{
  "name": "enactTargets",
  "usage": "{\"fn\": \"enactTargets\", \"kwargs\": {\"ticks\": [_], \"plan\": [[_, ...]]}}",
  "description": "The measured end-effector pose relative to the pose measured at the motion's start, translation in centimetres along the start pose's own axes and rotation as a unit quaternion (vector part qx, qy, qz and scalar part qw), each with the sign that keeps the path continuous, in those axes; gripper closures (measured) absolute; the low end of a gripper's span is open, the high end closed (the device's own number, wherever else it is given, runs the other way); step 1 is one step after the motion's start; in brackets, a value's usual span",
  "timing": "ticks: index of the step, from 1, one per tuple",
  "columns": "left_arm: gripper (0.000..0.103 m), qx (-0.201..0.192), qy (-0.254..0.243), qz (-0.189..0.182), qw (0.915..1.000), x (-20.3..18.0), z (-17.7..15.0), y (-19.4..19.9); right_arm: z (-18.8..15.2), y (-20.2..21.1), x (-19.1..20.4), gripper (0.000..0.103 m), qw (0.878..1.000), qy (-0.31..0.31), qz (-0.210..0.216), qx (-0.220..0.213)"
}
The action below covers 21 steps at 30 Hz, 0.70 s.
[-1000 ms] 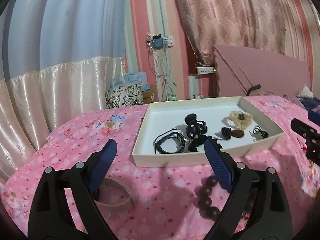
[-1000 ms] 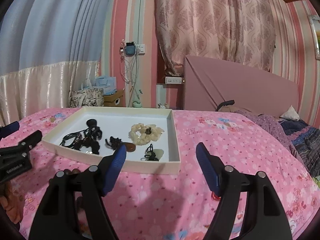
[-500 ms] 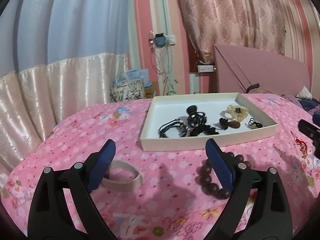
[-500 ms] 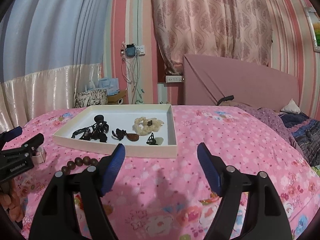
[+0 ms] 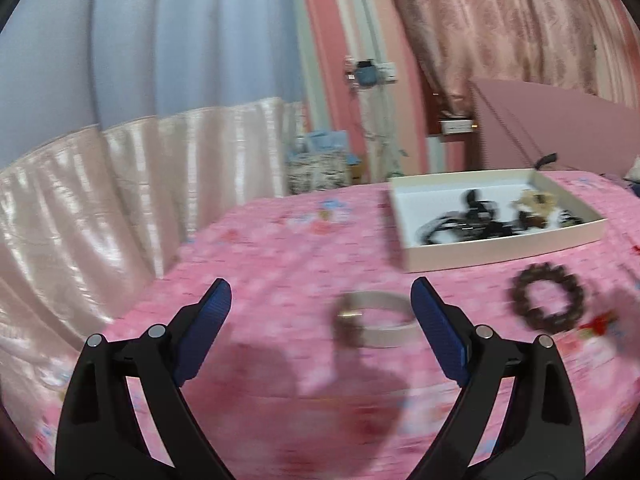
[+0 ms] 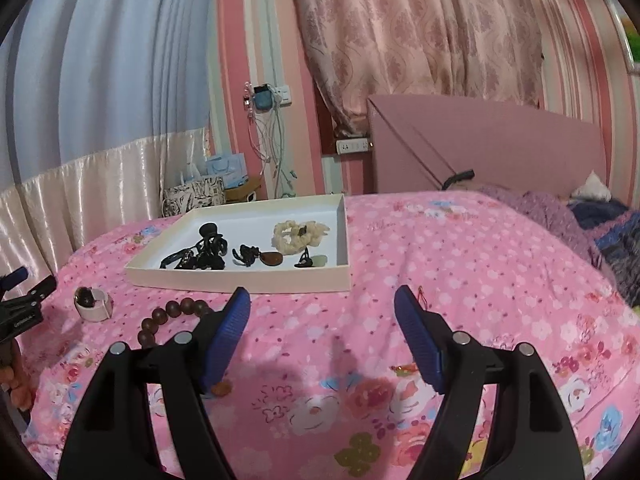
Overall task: Organize jewelry
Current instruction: 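Withdraw both grippers from the tray toward the white watch and red tassel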
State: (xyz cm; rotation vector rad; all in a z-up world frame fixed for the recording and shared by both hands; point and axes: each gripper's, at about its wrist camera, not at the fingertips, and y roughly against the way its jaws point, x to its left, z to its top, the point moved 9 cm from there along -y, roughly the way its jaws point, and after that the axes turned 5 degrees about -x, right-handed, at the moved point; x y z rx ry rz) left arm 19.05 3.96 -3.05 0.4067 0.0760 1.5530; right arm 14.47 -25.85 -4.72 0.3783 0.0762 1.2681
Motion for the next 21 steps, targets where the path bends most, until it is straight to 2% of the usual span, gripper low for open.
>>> {"fn": "enactTargets", "kwargs": {"ticks": [3, 7, 13, 16, 18, 21], "plan": [[0.013, 0.022, 0.034, 0.006, 0.9992, 3.7, -0.8, -1.1, -0.4, -0.2, -1.2, 0.028, 1.000, -0.024, 0.004, 0.014], [0.013, 0.044, 0.051, -0.005, 0.9977, 5.5, -1.6, -2.1, -0.6, -0.3, -3.4, 0.028, 0.999, -0.031, -0.004, 0.024], [0.013, 0.037, 0.007, -0.022, 0.9990, 2.8, -1.1, -2.1, -0.1, -1.7, -9.0, 0.028, 0.997, 0.008, -0.050, 0.055], [0.013, 0.051, 0.011, -0.026, 0.9983, 1.9, -0.8, -2.9, -0.1, -2.2, -10.9, 0.028, 0.996, 0.002, -0.060, 0.072], [0.013, 0.063, 0.029, -0.040, 0.9968, 1.3, -0.8, -3.5, 0.0, -2.0, -10.7, 0.028, 0.996, -0.003, -0.050, 0.074], [0.013, 0.074, 0.031, -0.043, 0.9958, 0.4, -0.9, -4.4, 0.0, -1.9, -8.3, 0.028, 0.997, 0.003, -0.030, 0.076]]}}
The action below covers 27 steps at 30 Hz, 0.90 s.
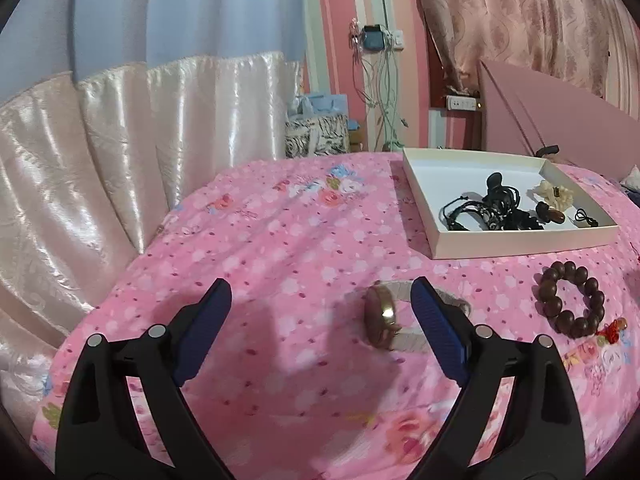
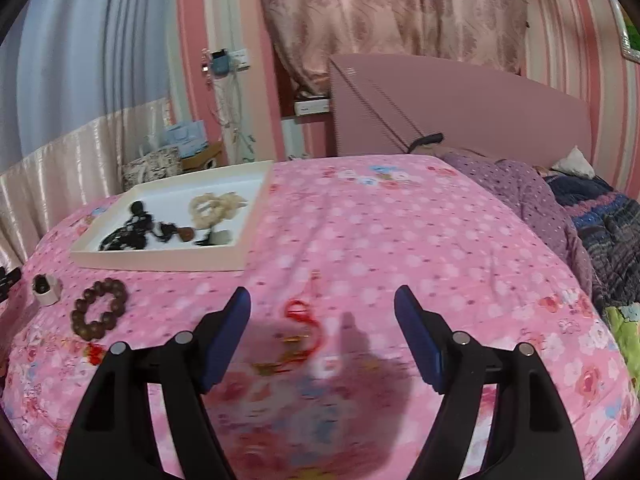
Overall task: Organize jewelry
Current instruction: 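Withdraw both grippers from the tray toward the white watch and red tassel, then grasp the white-band watch with the left gripper while the right gripper grasps the red-tasseled wooden pendant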
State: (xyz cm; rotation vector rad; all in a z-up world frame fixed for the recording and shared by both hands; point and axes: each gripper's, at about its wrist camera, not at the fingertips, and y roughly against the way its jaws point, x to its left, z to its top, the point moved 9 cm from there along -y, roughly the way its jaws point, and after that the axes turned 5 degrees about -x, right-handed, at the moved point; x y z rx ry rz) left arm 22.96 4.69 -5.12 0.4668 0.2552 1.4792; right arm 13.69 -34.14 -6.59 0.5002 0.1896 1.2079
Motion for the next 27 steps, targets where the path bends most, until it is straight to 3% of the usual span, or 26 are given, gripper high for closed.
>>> {"fn": "enactTargets", "kwargs": {"ticks": [8, 11, 16, 20, 22, 24, 27], "plan": [[0.013, 0.021, -0.019, -0.014, 0.9995, -2.3, -0.5, -0.9, -3.0, -0.3, 12.2, 0.028, 0.989, 0.033, 0.130, 0.062], [0.013, 0.034, -0.004, -0.019, 0.9992, -1.9, -0.8, -1.2, -5.0, -0.5, 16.0, 0.028, 0.981, 0.061, 0.156, 0.093], [0.013, 0.062, 0.007, -0.036, 0.9974, -2.2, -1.6, -1.8, -6.9, -1.4, 18.0, 0.030, 0.973, 0.110, 0.149, 0.134], [0.013, 0.073, 0.009, -0.056, 0.9957, -3.2, -1.9, -1.9, -8.1, -2.6, 18.2, 0.048, 0.966, 0.127, 0.143, 0.174], [0.013, 0.074, 0.001, -0.063, 0.9953, -3.8, -1.9, -1.9, -8.1, -2.8, 18.3, 0.055, 0.966, 0.136, 0.136, 0.172], [0.014, 0.072, -0.002, -0.074, 0.9946, -4.4, -1.9, -1.8, -7.9, -3.1, 17.9, 0.074, 0.967, 0.135, 0.133, 0.169], [0.015, 0.070, -0.009, -0.076, 0.9946, -4.8, -1.9, -1.7, -7.4, -3.7, 17.4, 0.089, 0.969, 0.124, 0.133, 0.169]]}}
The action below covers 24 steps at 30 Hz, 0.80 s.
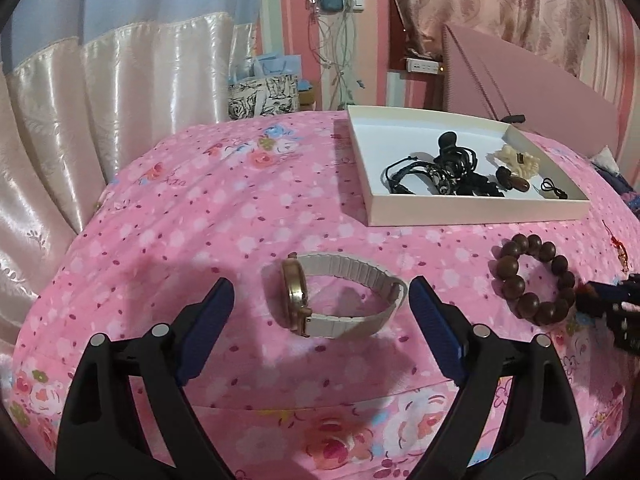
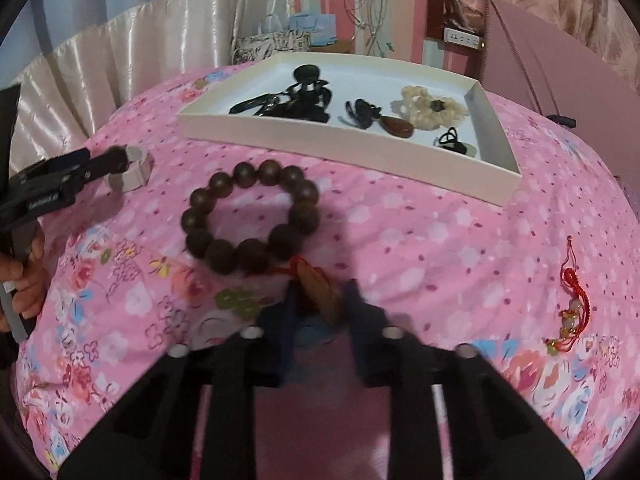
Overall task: Organize jewelry
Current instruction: 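Grasp the white-band watch with the left gripper while the right gripper grasps the red-tasseled wooden pendant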
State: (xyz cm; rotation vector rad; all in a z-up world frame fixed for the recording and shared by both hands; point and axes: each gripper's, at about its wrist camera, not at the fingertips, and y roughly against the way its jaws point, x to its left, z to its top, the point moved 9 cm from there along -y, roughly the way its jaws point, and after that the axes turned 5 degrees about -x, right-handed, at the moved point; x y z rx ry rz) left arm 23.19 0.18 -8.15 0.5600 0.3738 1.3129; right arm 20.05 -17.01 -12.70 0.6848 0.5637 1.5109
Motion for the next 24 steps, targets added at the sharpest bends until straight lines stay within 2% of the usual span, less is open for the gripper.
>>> {"fn": "enactTargets", "kwargs": {"ticks": [7, 9, 13, 15, 16, 17, 19, 21, 23, 24], "plan": [[0.017, -0.019, 0.001, -0.029, 0.9994, -1.5, 0.3, 2.1, 0.5, -0.5, -0.7, 0.090, 1.000, -0.014, 0.012, -0.002], [0.017, -0.020, -0.013, -0.039, 0.9989, -2.9, 0.2, 2.5, 0.6, -0.5, -0.7, 0.090, 1.000, -0.016, 0.014, -0.002], [0.019, -0.015, -0.041, -0.035, 0.9984, -4.6, 0.1, 1.8, 0.6, -0.5, -0.8, 0.090, 1.000, -0.021, 0.019, -0.004], [0.028, -0.003, -0.046, -0.039, 0.9982, -5.1, -0.2, 0.9, 0.5, -0.5, -0.8, 0.090, 0.999, -0.026, 0.024, -0.004], [0.036, 0.004, -0.049, -0.037, 0.9981, -5.1, -0.4, 0.4, 0.5, -0.5, -0.9, 0.090, 0.999, -0.029, 0.026, -0.004], [0.049, 0.018, -0.050, -0.034, 0.9980, -5.1, -0.7, -0.3, 0.5, -0.5, -0.8, 0.090, 0.999, -0.030, 0.027, -0.004], [0.060, 0.041, -0.039, -0.037, 0.9977, -4.8, -1.1, -1.3, 0.5, -0.5, -0.8, 0.090, 0.999, -0.032, 0.030, -0.004], [0.065, 0.064, -0.030, -0.036, 0.9968, -4.3, -1.5, -2.2, 0.4, -0.5, -0.9, 0.090, 0.999, -0.036, 0.033, -0.005], [0.074, 0.085, -0.017, -0.037, 0.9956, -3.9, -2.1, -3.0, 0.4, -0.5, -1.0, 0.090, 0.998, -0.040, 0.037, -0.005], [0.074, 0.087, -0.014, -0.038, 0.9954, -3.8, -2.2, -3.0, 0.4, -0.5, -1.0, 0.090, 0.998, -0.043, 0.040, -0.006]]}}
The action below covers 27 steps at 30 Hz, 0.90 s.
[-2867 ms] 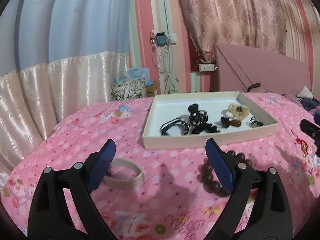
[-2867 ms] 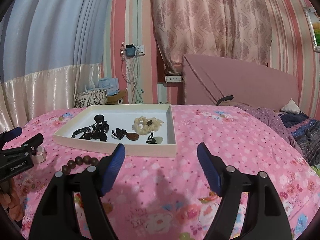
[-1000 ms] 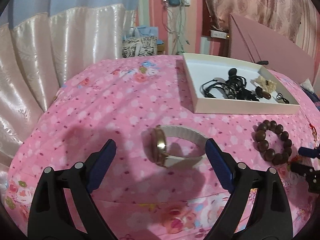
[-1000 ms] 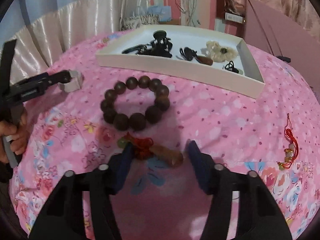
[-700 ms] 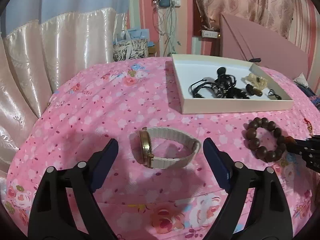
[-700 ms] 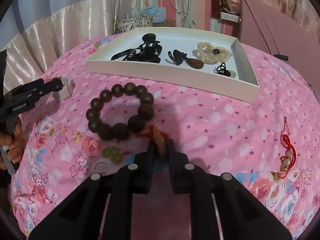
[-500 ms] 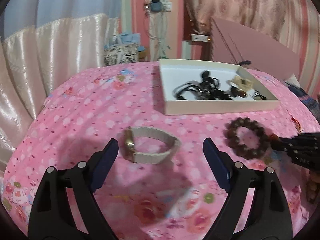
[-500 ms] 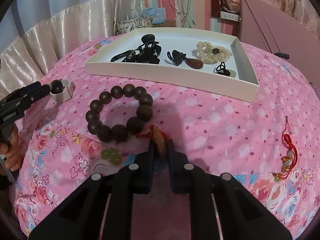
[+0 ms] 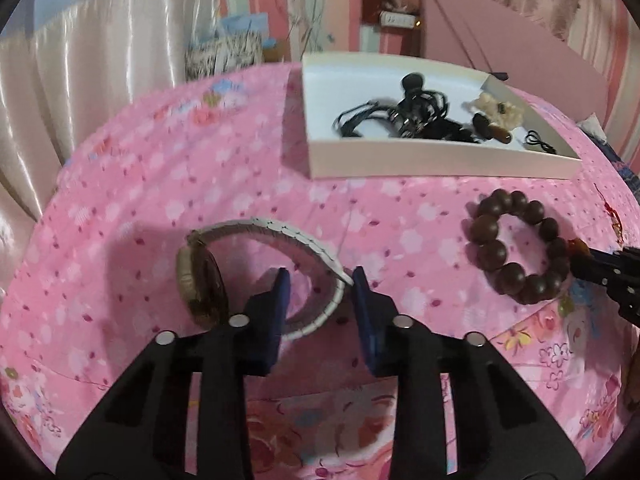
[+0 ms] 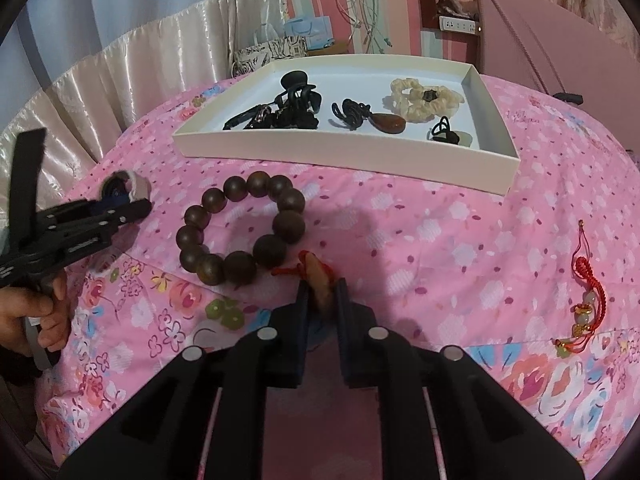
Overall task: Organize jewelry
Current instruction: 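Grasp the white-band watch with the left gripper while the right gripper grasps the red-tasseled wooden pendant, then carry the watch and pendant over the white tray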
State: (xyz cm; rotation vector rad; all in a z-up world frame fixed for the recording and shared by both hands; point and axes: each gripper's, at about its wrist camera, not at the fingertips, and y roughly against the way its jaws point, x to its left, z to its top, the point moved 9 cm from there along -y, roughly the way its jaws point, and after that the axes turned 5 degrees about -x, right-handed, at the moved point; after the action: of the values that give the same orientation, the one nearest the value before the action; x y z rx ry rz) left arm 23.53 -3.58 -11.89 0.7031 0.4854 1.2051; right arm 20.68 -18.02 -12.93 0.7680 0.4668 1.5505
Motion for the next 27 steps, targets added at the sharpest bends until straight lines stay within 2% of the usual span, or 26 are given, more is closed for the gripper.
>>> {"fn": "enactTargets", "kwargs": {"ticks": [3, 5, 8, 10, 13, 16, 21, 24, 27], "plan": [[0.081, -0.001, 0.004, 0.007, 1.0000, 0.2, -0.1, 0.0, 0.0, 0.0, -0.2, 0.090, 1.000, -0.010, 0.009, -0.001], [0.098, -0.006, 0.007, 0.006, 0.9999, 0.3, -0.1, 0.2, 0.0, 0.1, -0.2, 0.090, 1.000, -0.011, 0.009, -0.003], [0.099, -0.022, 0.017, -0.004, 0.9996, 0.6, 0.1, 1.0, 0.2, 0.4, -0.4, 0.091, 1.000, -0.016, 0.008, -0.015], [0.099, -0.037, 0.015, 0.002, 0.9992, 0.7, 0.4, 1.7, 0.4, 0.8, -0.3, 0.091, 0.999, -0.018, 0.018, -0.027], [0.100, -0.060, 0.003, 0.008, 0.9981, 0.4, 1.3, 3.2, 1.1, 2.0, -0.3, 0.091, 0.996, -0.032, 0.054, -0.059], [0.100, -0.080, 0.003, -0.006, 0.9967, -0.4, 3.1, 4.8, 2.0, 3.0, -0.9, 0.091, 0.995, -0.038, 0.049, -0.081], [0.100, -0.125, 0.004, -0.047, 0.9911, -2.6, 6.9, 7.1, 5.5, 5.7, -1.2, 0.091, 0.990, -0.039, 0.049, -0.126], [0.101, -0.156, -0.007, -0.058, 0.9860, -4.2, 9.3, 8.1, 7.9, 7.1, -1.5, 0.091, 0.987, -0.036, 0.044, -0.149], [0.101, -0.171, -0.002, -0.075, 0.9823, -5.5, 11.5, 8.2, 10.0, 8.3, -2.2, 0.091, 0.984, -0.037, 0.035, -0.170]]}}
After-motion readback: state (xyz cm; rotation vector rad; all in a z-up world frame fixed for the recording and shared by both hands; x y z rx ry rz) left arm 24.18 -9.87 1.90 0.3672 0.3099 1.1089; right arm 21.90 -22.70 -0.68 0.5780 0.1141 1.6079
